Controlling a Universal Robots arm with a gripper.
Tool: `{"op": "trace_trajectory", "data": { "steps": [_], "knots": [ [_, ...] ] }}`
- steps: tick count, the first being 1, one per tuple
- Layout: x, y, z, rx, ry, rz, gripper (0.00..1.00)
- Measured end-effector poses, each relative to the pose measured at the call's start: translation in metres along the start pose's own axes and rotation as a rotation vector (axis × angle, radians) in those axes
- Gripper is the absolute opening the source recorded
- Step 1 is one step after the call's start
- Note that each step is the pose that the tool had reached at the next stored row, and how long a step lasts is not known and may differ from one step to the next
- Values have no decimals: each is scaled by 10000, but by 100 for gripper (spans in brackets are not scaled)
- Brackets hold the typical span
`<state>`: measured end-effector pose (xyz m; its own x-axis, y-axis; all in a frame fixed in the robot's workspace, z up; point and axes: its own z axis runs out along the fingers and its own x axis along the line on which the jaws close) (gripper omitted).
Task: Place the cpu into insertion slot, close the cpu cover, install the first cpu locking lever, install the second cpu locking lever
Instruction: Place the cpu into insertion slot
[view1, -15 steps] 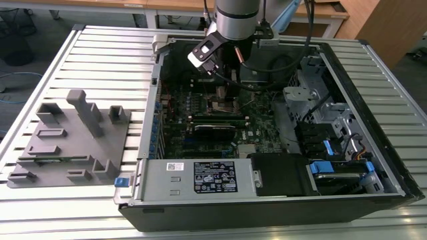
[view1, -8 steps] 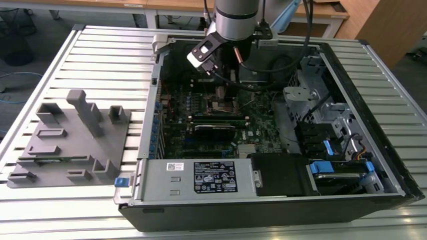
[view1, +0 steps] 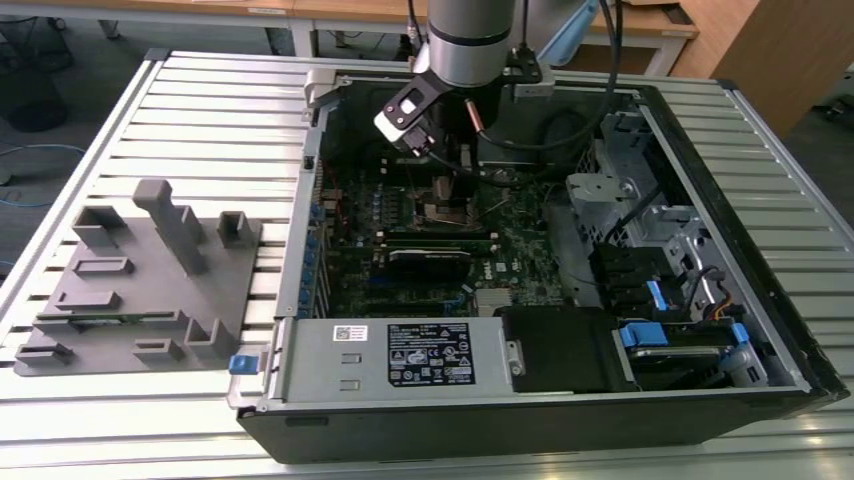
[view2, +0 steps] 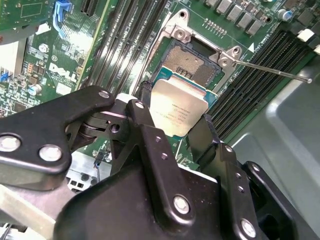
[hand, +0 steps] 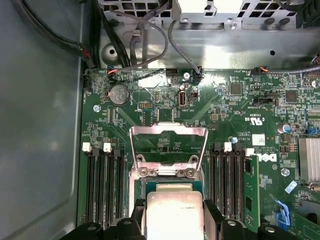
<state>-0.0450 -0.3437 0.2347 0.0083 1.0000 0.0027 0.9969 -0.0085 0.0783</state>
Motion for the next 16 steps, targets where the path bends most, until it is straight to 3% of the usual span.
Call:
{"op": "trace_trajectory", "data": {
  "steps": [3,10,16],
  "knots": [
    [0,0,3,-19,3,-3,54],
    [0,-14,42,-230,17,-148,54],
    [0,-63,70,-322,28,-305,54]
  ]
}}
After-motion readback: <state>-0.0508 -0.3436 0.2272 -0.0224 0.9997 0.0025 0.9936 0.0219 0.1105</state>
